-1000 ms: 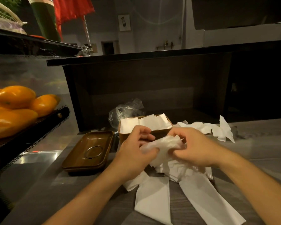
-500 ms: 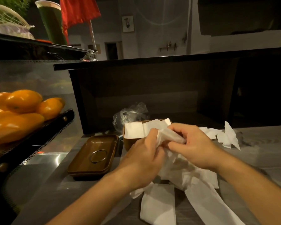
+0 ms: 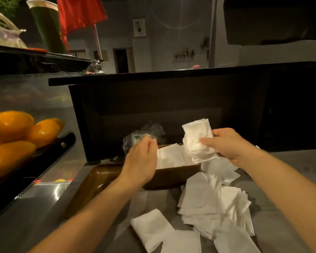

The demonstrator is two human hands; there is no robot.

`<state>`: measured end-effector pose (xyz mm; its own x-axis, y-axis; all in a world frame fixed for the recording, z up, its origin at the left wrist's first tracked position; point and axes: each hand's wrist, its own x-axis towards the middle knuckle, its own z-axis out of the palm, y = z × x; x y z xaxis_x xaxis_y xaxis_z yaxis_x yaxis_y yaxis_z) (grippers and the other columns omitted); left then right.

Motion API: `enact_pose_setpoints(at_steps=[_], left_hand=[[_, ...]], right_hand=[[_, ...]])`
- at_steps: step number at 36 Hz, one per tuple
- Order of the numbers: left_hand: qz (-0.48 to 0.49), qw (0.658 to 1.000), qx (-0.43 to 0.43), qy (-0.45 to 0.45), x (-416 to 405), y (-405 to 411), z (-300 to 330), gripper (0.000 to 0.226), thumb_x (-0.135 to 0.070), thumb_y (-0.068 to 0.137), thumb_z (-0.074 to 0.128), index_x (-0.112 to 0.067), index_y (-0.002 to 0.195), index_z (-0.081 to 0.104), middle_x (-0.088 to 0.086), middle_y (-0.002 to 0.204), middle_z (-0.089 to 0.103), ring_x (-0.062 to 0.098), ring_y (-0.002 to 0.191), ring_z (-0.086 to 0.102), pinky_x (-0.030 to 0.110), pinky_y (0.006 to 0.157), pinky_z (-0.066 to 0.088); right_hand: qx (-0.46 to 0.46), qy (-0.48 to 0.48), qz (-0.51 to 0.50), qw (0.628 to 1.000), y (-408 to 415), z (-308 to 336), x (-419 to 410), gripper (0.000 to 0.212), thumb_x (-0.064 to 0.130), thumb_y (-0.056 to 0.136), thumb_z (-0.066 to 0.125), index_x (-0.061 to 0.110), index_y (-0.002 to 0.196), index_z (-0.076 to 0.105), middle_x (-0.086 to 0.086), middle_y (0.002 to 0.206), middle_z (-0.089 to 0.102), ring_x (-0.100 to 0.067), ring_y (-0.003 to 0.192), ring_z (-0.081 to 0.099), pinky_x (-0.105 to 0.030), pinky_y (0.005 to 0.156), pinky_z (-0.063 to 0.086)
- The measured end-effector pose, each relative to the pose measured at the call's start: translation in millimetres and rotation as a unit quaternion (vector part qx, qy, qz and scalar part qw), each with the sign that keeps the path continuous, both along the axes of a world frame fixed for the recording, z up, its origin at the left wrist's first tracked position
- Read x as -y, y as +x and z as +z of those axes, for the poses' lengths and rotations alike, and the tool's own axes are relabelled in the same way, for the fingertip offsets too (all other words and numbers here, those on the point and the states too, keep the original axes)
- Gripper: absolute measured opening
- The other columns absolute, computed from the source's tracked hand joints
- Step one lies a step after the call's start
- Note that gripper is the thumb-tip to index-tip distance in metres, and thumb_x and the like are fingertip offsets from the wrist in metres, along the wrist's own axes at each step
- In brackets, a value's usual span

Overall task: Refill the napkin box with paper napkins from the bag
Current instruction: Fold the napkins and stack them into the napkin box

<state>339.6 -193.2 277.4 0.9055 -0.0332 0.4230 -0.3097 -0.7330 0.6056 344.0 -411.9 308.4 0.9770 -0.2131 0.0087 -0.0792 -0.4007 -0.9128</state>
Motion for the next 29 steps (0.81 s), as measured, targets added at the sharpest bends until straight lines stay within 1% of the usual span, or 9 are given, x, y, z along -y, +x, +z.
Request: enact_pose_setpoints(at_steps=[3, 6, 8, 12, 18, 21, 24, 27, 29], left_hand=[[0.020, 0.999, -0.023, 0.014, -12.6, 15.7, -2.7, 0.016, -0.025, 0.106, 0.044, -0.029, 0.094, 0.054, -0.008, 0.090, 0.058, 0.009, 0.081, 0.057, 0.020, 0.069, 0.048], [-0.019, 0.997, -0.010, 0.068, -12.5, 25.7, -3.1, 0.013, -0.022, 0.103, 0.051, -0.031, 0.110, 0.058, -0.013, 0.107, 0.058, 0.005, 0.098, 0.056, 0.021, 0.085, 0.050], [-0.051, 0.995, -0.010, 0.090, -7.1, 27.9, -1.7, 0.021, -0.024, 0.104, 0.051, -0.031, 0.122, 0.058, -0.013, 0.120, 0.057, 0.003, 0.110, 0.053, 0.024, 0.098, 0.048], [-0.104, 0.988, -0.017, 0.110, 4.0, 27.4, 0.4, 0.030, -0.026, 0.105, 0.049, -0.032, 0.133, 0.055, -0.015, 0.130, 0.053, -0.001, 0.112, 0.044, 0.018, 0.097, 0.037], [-0.069, 0.996, -0.002, 0.057, 7.2, 31.4, -0.6, 0.036, -0.018, 0.097, 0.062, -0.033, 0.121, 0.039, -0.012, 0.118, 0.052, 0.007, 0.103, 0.054, 0.022, 0.086, 0.050], [-0.043, 0.997, -0.006, 0.065, 6.0, 34.7, -1.4, 0.034, -0.009, 0.096, 0.058, -0.032, 0.113, 0.040, -0.010, 0.109, 0.053, 0.010, 0.096, 0.055, 0.030, 0.084, 0.056], [-0.041, 0.998, -0.001, 0.042, 7.1, 37.8, 0.9, 0.030, -0.003, 0.099, 0.048, -0.030, 0.112, 0.045, -0.008, 0.108, 0.055, 0.010, 0.099, 0.057, 0.036, 0.090, 0.056], [-0.073, 0.996, 0.027, 0.040, 9.6, 37.8, 2.9, 0.025, -0.013, 0.105, 0.044, -0.025, 0.125, 0.053, -0.009, 0.122, 0.054, 0.007, 0.114, 0.054, 0.024, 0.098, 0.048], [-0.110, 0.992, 0.023, 0.054, 11.2, 35.8, 3.7, 0.021, -0.025, 0.105, 0.047, -0.028, 0.124, 0.057, -0.012, 0.124, 0.054, 0.005, 0.115, 0.053, 0.022, 0.097, 0.047]], right_hand=[[-0.013, -0.022, 0.008, 1.000, 12.4, -4.2, -3.7, 0.026, 0.020, 0.090, 0.076, 0.011, 0.113, 0.070, -0.002, 0.100, 0.069, -0.018, 0.091, 0.066, -0.032, 0.078, 0.058], [-0.014, -0.060, 0.031, 0.998, 21.6, -3.0, -20.1, 0.014, 0.022, 0.089, 0.077, 0.012, 0.097, 0.072, -0.008, 0.097, 0.071, -0.022, 0.091, 0.068, -0.038, 0.085, 0.058], [-0.019, -0.081, 0.040, 0.996, 25.9, -2.0, -29.9, 0.017, 0.024, 0.089, 0.078, 0.011, 0.097, 0.072, -0.013, 0.100, 0.071, -0.027, 0.094, 0.069, -0.041, 0.088, 0.058], [-0.022, -0.118, 0.042, 0.992, 28.3, -3.0, -37.8, 0.018, 0.026, 0.087, 0.079, 0.013, 0.098, 0.072, -0.011, 0.096, 0.071, -0.026, 0.090, 0.069, -0.041, 0.084, 0.060], [0.064, -0.004, -0.014, 0.998, 27.1, 12.3, -19.8, 0.010, 0.019, 0.090, 0.076, 0.022, 0.089, 0.066, -0.001, 0.093, 0.069, -0.016, 0.083, 0.067, -0.028, 0.064, 0.055], [0.002, 0.084, 0.029, 0.996, 24.9, 11.1, -24.4, 0.012, 0.019, 0.088, 0.078, 0.017, 0.098, 0.070, -0.004, 0.098, 0.073, -0.018, 0.087, 0.071, -0.030, 0.066, 0.057], [-0.033, -0.041, 0.057, 0.997, 26.6, -5.6, -33.6, 0.017, 0.022, 0.087, 0.079, 0.018, 0.100, 0.069, -0.005, 0.097, 0.072, -0.020, 0.087, 0.069, -0.033, 0.072, 0.059], [-0.029, -0.148, 0.048, 0.987, 26.5, -13.0, -37.1, 0.020, 0.028, 0.085, 0.081, 0.018, 0.097, 0.067, -0.005, 0.093, 0.070, -0.020, 0.084, 0.067, -0.037, 0.080, 0.059], [-0.028, -0.195, 0.049, 0.979, 25.8, -11.5, -36.8, 0.022, 0.031, 0.084, 0.082, 0.018, 0.095, 0.068, -0.004, 0.090, 0.069, -0.019, 0.082, 0.067, -0.036, 0.077, 0.058]])
